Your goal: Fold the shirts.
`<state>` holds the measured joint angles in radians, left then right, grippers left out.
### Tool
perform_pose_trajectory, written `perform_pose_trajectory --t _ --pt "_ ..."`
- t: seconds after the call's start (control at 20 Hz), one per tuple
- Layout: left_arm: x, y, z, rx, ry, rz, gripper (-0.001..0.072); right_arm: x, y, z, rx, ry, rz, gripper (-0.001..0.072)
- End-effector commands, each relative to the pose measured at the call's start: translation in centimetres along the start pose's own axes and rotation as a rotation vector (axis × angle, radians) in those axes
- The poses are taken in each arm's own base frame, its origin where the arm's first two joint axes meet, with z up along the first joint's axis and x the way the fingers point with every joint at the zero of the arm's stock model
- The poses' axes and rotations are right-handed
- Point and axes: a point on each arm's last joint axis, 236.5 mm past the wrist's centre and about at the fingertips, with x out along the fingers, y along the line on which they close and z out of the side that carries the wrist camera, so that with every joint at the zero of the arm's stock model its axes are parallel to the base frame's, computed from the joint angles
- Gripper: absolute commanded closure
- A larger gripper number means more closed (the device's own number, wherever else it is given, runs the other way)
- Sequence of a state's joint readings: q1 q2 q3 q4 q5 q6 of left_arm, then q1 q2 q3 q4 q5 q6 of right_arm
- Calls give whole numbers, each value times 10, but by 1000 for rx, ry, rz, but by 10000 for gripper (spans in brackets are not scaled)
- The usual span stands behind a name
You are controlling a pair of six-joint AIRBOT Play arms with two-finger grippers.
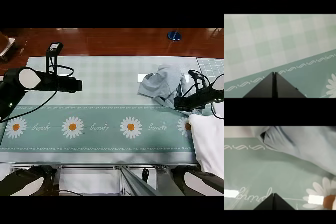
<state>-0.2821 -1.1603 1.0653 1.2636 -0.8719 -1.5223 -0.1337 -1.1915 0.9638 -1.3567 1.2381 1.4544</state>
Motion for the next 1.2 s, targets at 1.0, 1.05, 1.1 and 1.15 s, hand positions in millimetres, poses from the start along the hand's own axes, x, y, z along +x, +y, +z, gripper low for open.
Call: perform_pose_trajectory --t 1.0,1.05,1.1,1.15 --pt "-5 3 55 -5 -235 9 692 -4 -20 37 -1 -156 -85 301" --pt "-6 3 61 -19 -259 8 632 -8 -27 54 4 -232 -116 300" --pt "-6 4 65 -27 -275 9 417 -15 -36 72 15 -307 -153 299" --pt "-2 5 64 -33 -270 10 207 -23 -45 90 29 -387 -188 299"
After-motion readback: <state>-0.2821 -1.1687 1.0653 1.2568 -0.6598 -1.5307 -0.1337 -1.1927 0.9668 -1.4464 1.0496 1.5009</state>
